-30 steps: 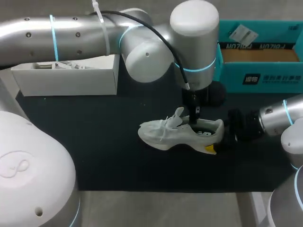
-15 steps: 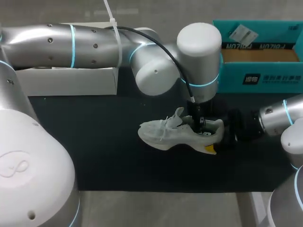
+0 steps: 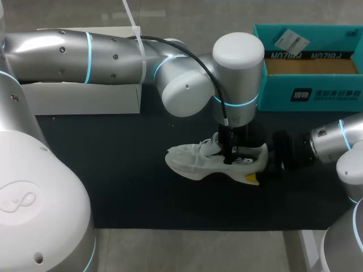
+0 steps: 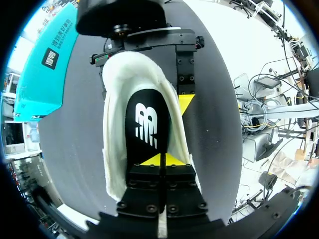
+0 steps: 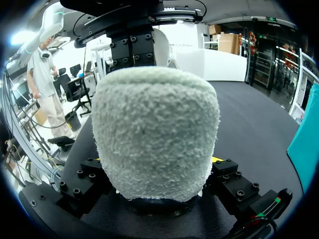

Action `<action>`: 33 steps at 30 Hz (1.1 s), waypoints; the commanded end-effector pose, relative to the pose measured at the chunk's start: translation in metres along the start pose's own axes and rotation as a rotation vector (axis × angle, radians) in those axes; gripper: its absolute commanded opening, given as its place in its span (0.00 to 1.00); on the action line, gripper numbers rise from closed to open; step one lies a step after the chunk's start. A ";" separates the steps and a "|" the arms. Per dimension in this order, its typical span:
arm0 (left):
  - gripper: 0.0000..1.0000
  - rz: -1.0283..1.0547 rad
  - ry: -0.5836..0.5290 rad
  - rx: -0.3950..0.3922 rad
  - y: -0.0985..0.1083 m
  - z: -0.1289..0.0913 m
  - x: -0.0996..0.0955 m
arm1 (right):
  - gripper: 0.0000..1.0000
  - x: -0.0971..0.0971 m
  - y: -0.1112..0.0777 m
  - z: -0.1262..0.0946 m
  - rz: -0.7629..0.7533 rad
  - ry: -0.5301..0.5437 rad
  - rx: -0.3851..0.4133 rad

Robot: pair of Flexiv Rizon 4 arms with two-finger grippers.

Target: Take the shoe out of the shoebox, open the shoe tongue, remove and reinsert the insole, then place the shoe into the shoebox

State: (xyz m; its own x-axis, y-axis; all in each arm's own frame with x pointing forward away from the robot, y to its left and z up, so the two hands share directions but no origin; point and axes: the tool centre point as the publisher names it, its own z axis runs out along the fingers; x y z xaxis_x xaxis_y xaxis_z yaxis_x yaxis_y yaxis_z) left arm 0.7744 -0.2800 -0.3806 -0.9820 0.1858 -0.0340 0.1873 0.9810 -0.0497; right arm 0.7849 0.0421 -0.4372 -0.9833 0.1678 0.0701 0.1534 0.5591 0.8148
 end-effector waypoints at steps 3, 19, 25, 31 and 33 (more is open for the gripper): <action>0.00 0.005 0.046 -0.008 0.003 0.013 0.003 | 0.00 0.000 -0.003 0.007 0.001 -0.002 0.003; 0.00 0.066 0.122 -0.016 -0.003 0.028 0.004 | 0.00 0.000 -0.003 0.007 0.001 -0.002 0.003; 0.00 0.066 0.075 -0.022 -0.011 0.035 -0.009 | 0.00 0.000 -0.003 0.007 0.001 -0.002 0.003; 0.00 0.096 0.085 -0.018 -0.012 0.037 -0.004 | 0.00 0.000 -0.003 0.007 0.001 -0.002 0.003; 0.00 0.112 0.110 -0.019 -0.008 0.038 0.004 | 0.00 0.000 -0.003 0.007 0.001 -0.002 0.003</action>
State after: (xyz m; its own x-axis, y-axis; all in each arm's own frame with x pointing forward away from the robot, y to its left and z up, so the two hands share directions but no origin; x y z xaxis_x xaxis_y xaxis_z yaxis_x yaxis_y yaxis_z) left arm 0.7745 -0.2901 -0.4108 -0.9552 0.2904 0.0574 0.2892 0.9568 -0.0288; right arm 0.7845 0.0421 -0.4376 -0.9835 0.1670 0.0695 0.1526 0.5594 0.8148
